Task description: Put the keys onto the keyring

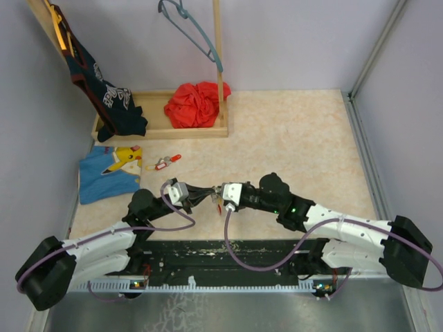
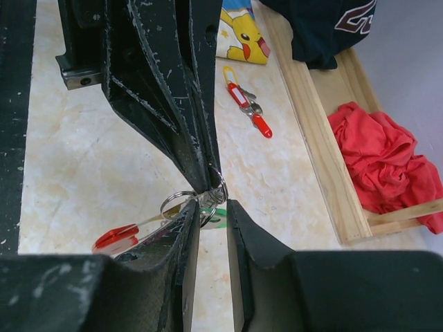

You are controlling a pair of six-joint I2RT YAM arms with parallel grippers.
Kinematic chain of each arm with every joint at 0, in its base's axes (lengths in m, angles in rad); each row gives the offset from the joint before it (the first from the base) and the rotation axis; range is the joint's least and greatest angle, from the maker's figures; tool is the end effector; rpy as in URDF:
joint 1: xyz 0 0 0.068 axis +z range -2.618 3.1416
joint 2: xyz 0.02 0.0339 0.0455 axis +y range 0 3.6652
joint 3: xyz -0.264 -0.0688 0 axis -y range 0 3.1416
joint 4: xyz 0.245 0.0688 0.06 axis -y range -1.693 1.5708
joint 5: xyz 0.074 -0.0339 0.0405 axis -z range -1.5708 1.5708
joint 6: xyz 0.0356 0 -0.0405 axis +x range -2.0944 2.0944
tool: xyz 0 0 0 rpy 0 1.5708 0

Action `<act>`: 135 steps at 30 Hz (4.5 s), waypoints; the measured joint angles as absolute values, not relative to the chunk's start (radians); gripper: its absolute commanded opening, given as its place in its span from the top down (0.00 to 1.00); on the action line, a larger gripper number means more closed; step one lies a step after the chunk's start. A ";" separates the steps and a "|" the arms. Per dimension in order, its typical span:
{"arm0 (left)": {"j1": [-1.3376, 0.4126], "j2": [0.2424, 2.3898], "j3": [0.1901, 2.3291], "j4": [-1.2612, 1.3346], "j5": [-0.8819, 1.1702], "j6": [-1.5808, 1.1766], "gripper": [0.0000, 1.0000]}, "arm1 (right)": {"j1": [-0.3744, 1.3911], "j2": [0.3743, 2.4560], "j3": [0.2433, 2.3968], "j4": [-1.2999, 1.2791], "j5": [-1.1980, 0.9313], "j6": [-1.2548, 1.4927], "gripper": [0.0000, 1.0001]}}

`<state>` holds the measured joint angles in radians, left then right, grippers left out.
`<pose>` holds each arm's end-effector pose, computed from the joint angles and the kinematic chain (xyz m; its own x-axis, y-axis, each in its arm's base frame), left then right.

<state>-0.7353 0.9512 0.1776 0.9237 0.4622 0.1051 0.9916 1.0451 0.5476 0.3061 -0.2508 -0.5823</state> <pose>0.1292 -0.1383 0.2160 0.2076 -0.0611 -0.9763 0.9107 0.3765 0.1700 0.1229 0.2040 0.2570 0.4322 -0.3124 -0.8459 -0.8458 0.1850 -0.5005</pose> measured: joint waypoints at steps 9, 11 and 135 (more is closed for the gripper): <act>-0.735 0.954 0.163 0.967 0.461 0.105 1.00 | 0.992 1.051 0.541 0.308 -0.221 -0.574 0.86; -0.735 0.954 0.161 0.967 0.461 0.105 1.00 | 0.992 1.051 0.533 0.310 -0.218 -0.573 0.90; -0.733 0.984 0.244 0.817 0.424 0.047 1.00 | 1.013 1.050 0.549 0.208 -0.152 -0.648 1.00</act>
